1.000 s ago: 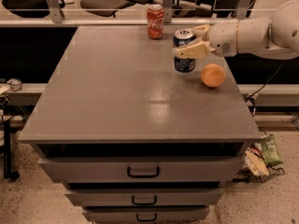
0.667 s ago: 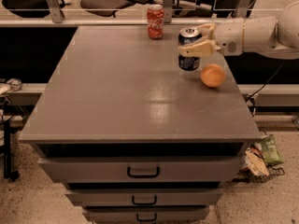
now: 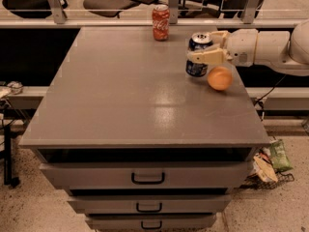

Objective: Move pepsi can near orange

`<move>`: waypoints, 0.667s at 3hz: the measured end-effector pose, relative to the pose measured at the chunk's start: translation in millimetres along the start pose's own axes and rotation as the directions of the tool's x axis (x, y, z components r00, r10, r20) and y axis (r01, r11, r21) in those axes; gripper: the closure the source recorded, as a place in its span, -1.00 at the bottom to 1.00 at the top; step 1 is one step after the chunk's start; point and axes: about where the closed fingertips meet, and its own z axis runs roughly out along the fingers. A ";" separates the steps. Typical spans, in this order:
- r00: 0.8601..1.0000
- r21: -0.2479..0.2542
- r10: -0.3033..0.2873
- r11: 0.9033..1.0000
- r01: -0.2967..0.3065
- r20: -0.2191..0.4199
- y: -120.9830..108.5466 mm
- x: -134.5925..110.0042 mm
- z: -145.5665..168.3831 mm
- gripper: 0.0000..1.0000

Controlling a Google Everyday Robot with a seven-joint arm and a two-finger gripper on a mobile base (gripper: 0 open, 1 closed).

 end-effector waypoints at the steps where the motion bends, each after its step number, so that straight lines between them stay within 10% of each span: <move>1: 1.000 0.004 0.017 1.000 -0.017 0.018 2.9 7.3 0.4 -1.00; 2: 1.000 -0.005 0.003 1.000 -0.003 0.008 3.7 -5.4 -3.9 -1.00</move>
Offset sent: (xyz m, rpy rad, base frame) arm -0.0018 -0.0070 -0.0122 0.0327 0.0140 -0.0092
